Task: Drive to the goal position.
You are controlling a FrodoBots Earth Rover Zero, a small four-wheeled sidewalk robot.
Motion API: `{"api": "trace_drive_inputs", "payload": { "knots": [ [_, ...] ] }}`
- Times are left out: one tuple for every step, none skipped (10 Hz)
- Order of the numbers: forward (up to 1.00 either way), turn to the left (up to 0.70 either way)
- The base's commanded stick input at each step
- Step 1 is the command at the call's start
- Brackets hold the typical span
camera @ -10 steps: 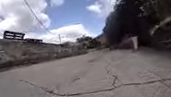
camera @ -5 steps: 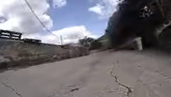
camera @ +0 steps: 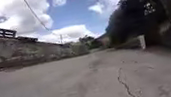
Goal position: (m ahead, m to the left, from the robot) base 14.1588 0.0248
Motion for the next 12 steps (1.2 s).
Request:
{"api": "trace_drive_inputs", "payload": {
  "knots": [
    [1.0, 0.0],
    [1.0, 0.0],
    [1.0, 0.0],
    [1.0, 0.0],
    [1.0, 0.0],
    [1.0, 0.0],
    [1.0, 0.0],
    [1.0, 0.0],
    [1.0, 0.0],
    [1.0, 0.0],
    [1.0, 0.0],
    [1.0, 0.0]
  ]
}}
